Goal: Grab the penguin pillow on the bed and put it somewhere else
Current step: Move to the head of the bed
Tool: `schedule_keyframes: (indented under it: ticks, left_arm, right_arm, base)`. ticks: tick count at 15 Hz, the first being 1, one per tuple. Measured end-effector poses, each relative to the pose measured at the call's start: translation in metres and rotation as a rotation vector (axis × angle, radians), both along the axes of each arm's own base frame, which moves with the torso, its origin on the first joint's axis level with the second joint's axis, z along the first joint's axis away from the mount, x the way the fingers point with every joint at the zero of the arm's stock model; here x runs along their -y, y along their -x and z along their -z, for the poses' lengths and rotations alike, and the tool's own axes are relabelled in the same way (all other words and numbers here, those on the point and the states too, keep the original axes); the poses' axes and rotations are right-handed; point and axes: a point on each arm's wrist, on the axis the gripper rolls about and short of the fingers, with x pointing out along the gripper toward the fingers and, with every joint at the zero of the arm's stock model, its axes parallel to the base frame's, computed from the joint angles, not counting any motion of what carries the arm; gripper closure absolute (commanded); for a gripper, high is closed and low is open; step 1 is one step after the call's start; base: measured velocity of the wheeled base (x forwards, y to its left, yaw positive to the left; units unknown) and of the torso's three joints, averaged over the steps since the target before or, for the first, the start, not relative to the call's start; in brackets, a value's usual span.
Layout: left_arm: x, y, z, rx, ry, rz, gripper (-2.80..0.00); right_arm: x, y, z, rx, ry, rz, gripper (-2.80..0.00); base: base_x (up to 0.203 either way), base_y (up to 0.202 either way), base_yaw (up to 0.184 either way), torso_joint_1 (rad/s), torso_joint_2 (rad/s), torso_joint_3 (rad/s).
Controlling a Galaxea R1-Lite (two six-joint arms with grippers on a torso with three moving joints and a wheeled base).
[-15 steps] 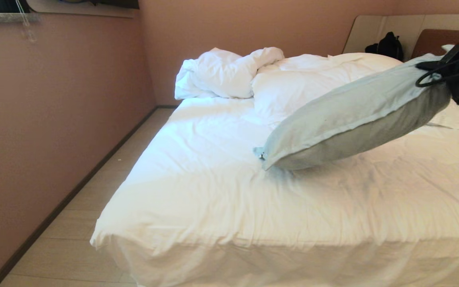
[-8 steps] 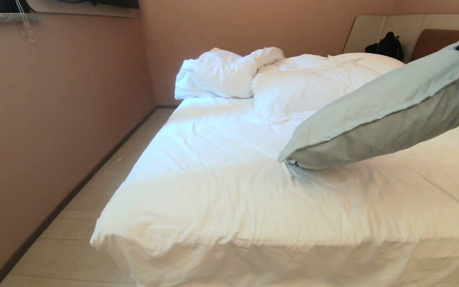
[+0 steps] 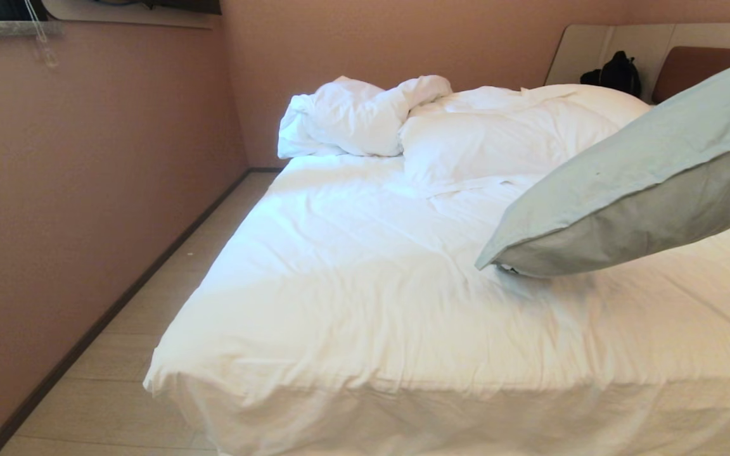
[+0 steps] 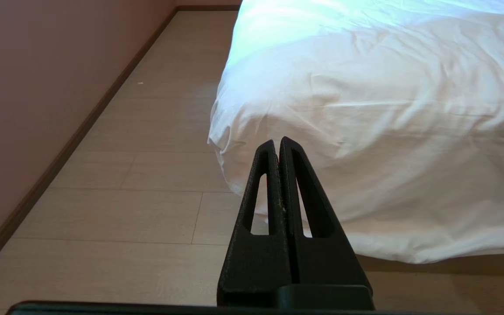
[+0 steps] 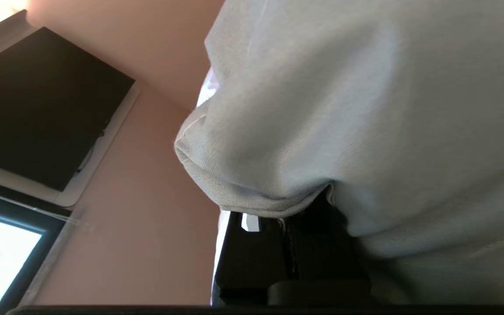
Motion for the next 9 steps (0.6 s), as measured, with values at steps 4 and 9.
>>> schedule_keyframes:
  ticks: [4,9]
  left_arm:
    - [0.0,0.0,0.0,0.0,0.0,0.0,0.0]
    - [0.0,0.0,-0.0002,0.001,0.0,0.0,0.0]
  right_arm:
    - [-0.0011,0.0028,-0.0012,0.002,-0.001,-0.026,0.0]
    - [-0.0021,0.0049,-0.0025,0.006,0.001,-0.028,0.0]
  base:
    - [-0.102,0.0,0.002,0.005,0.0,0.003]
    - [-0.14,0.0,0.002,0.0,0.0,0.003]
